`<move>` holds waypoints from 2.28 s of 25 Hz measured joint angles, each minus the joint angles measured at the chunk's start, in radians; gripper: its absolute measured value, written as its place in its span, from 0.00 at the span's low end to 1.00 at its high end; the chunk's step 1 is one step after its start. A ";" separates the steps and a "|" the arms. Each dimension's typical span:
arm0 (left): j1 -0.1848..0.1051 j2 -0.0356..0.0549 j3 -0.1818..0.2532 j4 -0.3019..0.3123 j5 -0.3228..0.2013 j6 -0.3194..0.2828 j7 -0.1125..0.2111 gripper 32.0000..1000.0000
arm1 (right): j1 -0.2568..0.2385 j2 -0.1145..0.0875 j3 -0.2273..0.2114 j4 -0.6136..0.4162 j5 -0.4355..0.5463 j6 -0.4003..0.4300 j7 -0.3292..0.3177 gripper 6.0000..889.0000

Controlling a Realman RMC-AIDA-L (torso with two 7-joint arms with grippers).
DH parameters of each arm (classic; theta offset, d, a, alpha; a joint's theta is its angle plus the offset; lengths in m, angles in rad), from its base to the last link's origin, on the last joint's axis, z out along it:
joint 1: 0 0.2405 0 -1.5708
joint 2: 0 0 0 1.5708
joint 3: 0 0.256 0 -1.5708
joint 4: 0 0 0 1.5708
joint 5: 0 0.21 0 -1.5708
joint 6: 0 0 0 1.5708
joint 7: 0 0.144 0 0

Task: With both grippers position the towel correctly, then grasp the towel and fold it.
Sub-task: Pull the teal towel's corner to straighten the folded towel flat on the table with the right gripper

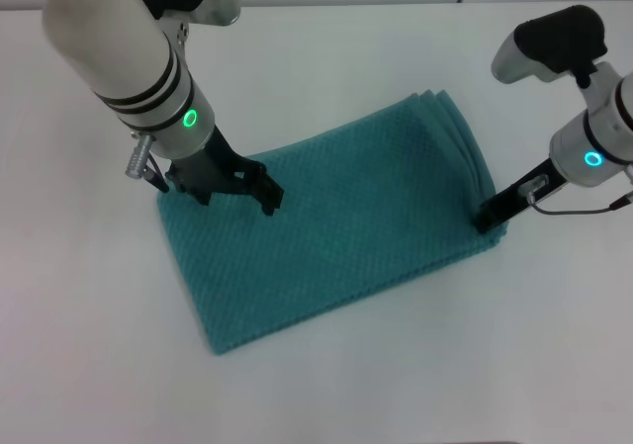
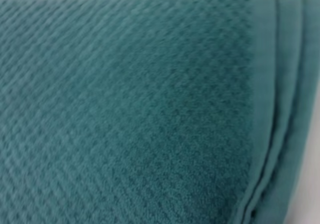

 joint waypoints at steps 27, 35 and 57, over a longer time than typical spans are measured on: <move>0.014 0.0047 0.000 0.005 0.011 -0.008 0.000 0.91 | 0.002 0.049 -0.002 -0.054 0.004 0.221 -0.129 0.14; 0.014 0.0047 0.000 0.005 0.011 -0.008 0.000 0.91 | 0.003 0.054 -0.002 -0.052 0.006 0.245 -0.142 0.14; 0.014 0.0047 0.000 0.014 0.011 -0.009 0.000 0.91 | 0.003 0.052 -0.004 -0.053 0.056 0.294 -0.165 0.19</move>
